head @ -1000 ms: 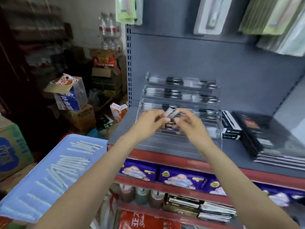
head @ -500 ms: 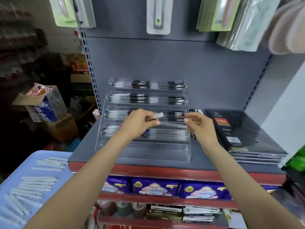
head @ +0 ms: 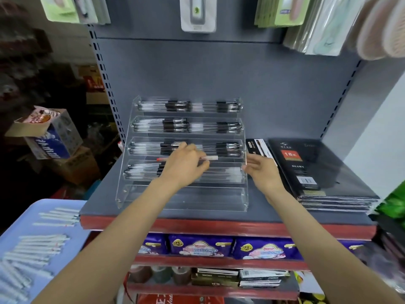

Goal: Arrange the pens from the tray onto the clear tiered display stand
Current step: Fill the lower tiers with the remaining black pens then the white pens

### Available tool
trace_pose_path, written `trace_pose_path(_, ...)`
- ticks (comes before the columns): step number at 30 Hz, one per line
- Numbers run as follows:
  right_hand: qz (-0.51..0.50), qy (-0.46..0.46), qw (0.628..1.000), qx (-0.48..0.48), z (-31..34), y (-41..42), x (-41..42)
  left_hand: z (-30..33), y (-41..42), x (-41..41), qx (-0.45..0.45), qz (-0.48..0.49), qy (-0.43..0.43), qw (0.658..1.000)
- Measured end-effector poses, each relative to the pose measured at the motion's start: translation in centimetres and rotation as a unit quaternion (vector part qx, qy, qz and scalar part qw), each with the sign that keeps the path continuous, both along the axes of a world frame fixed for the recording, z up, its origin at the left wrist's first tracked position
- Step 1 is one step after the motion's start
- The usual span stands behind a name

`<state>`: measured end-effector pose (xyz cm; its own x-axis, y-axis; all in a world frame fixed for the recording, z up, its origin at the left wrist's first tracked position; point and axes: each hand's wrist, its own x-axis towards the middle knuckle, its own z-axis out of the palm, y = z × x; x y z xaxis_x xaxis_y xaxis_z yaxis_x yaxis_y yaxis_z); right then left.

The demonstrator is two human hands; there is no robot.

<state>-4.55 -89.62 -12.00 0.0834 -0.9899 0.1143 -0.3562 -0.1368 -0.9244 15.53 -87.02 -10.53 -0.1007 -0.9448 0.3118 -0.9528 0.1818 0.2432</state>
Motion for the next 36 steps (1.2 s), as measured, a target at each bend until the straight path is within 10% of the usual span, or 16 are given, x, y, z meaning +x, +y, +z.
trace_pose_path(7, 0.005, 0.009, 1.0, 0.001, -0.1, 0.1, 0.0, 0.5, 0.2, -1.2, 0.04, -0.071, 0.113, 0.99)
trace_pose_path(27, 0.002, 0.035, 0.999, -0.005, 0.0, 0.8, -0.3, -2.1, 0.7, 0.0, 0.059, -0.126, -0.005, 0.99)
trace_pose_path(36, -0.043, 0.102, 0.988, -0.108, 0.0, 3.0, 0.9, -2.0, 1.9, 0.4, 0.008, -0.076, 0.094, 0.993)
